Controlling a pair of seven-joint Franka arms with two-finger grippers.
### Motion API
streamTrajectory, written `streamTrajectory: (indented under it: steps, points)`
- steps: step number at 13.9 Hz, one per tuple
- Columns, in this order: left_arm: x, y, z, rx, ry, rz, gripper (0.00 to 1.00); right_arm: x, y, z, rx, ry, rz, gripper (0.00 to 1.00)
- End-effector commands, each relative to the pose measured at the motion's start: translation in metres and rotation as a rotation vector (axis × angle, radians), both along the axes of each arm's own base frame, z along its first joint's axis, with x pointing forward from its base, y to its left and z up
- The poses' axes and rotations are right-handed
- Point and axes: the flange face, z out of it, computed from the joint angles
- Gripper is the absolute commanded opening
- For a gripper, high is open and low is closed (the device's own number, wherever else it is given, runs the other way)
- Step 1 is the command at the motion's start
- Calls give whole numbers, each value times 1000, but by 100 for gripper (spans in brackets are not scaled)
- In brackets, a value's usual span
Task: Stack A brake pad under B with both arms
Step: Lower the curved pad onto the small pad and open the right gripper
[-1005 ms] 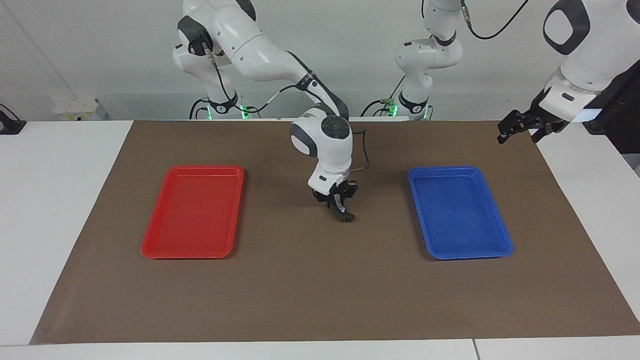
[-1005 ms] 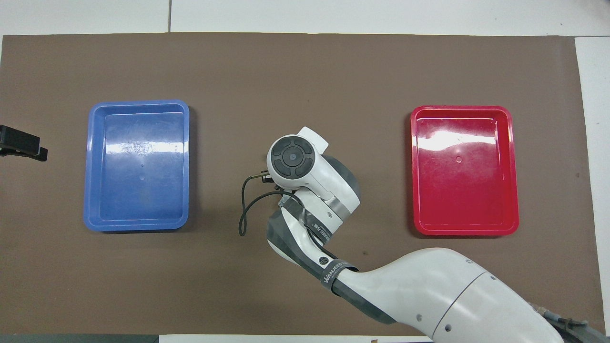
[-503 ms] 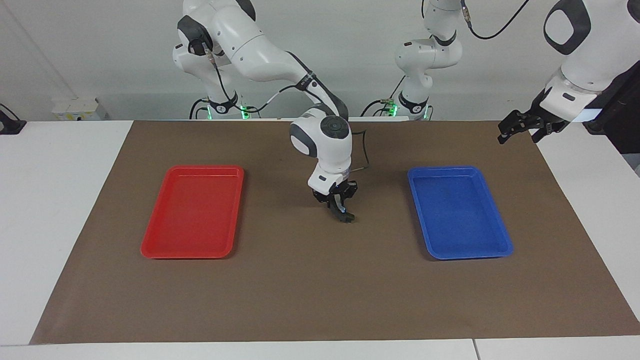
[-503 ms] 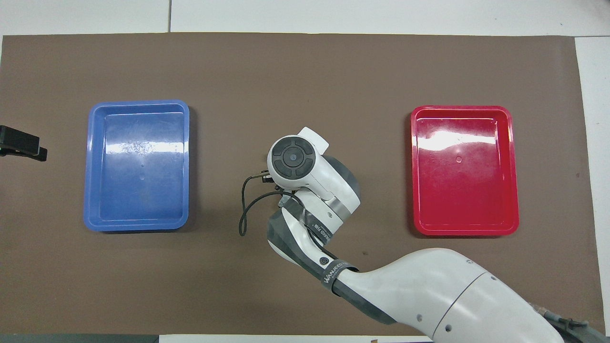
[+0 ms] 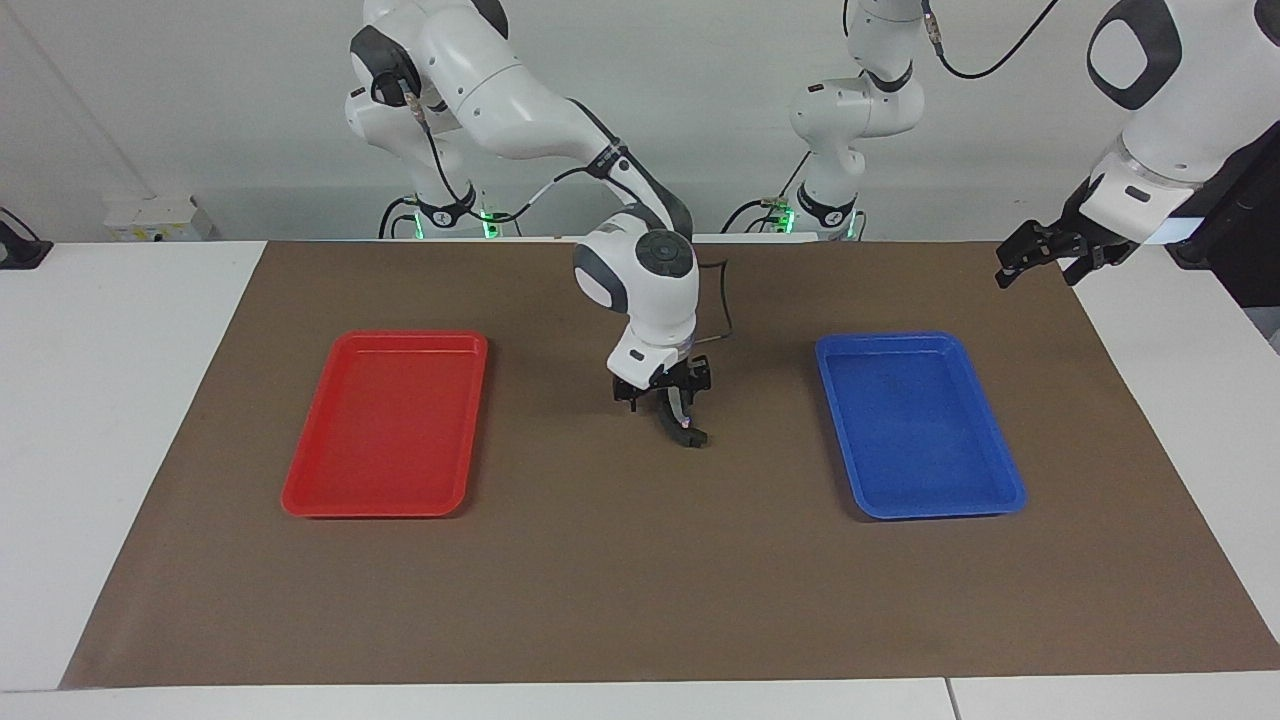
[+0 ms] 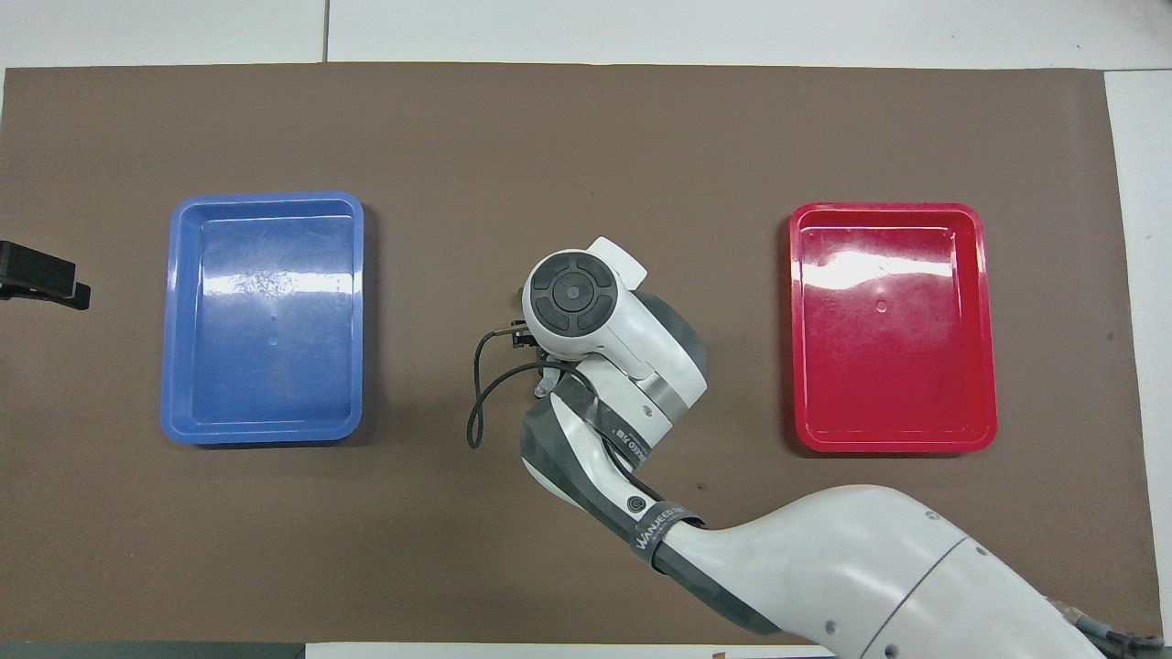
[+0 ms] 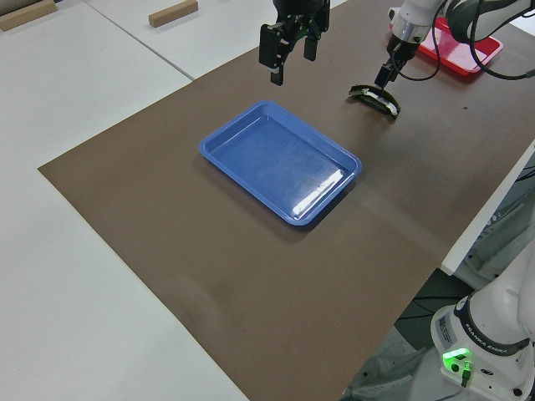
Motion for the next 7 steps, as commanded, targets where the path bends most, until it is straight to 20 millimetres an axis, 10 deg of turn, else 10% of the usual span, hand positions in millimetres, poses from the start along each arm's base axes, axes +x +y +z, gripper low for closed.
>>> streamTrajectory:
  steps: [1,7]
  points:
    - [-6,3,0,-9,-7,16,100,12,-47,58,-27,-51,-94,99]
    - [-6,3,0,-9,-7,16,100,45,-188,160,-84,-106,-280,99]
